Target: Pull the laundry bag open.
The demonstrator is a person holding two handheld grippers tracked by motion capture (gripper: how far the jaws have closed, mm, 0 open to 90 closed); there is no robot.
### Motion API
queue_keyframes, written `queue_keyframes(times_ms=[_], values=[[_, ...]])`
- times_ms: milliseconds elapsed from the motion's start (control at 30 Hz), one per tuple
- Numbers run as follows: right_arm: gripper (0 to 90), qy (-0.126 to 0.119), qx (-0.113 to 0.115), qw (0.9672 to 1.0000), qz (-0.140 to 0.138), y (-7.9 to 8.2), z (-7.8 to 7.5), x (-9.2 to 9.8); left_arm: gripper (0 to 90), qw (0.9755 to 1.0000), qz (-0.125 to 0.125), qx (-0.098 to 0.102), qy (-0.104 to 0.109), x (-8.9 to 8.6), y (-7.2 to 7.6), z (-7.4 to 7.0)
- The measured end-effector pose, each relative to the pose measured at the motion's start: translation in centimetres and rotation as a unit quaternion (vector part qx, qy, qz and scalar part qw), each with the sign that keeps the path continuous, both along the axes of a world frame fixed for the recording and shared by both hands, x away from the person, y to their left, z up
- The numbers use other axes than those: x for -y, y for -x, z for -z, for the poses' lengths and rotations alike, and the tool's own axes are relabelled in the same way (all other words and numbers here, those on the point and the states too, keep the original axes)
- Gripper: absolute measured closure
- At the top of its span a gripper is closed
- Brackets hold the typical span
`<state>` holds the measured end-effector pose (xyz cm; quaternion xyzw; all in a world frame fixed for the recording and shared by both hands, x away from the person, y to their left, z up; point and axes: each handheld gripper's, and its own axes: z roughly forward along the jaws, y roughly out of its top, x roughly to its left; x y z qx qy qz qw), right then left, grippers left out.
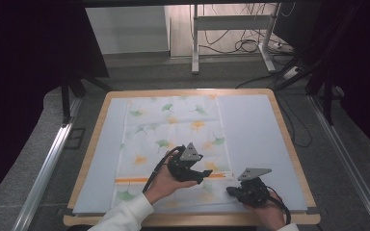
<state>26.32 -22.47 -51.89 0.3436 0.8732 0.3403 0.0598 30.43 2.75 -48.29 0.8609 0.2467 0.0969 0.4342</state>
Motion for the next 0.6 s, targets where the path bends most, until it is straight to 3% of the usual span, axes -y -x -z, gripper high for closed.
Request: queue_keyframes(times_ms=[100,167,600], values=[[89.0,0.002,-0.001,1.0000,-0.001,0.0,0.0,-0.1,36.8,1.0000,0.003,0.000,-0.004,0.6,-0.1,0.0],[89.1,0.002,-0.002,1.0000,-0.001,0.0,0.0,-0.1,36.9,1.0000,0.003,-0.004,0.005,0.9,-0.2,0.0],[89.0,0.000,-0.003,1.0000,-0.002,-0.1,0.0,-0.1,39.7,0.9995,0.022,-0.002,-0.021,3.5,-0.7,1.2]])
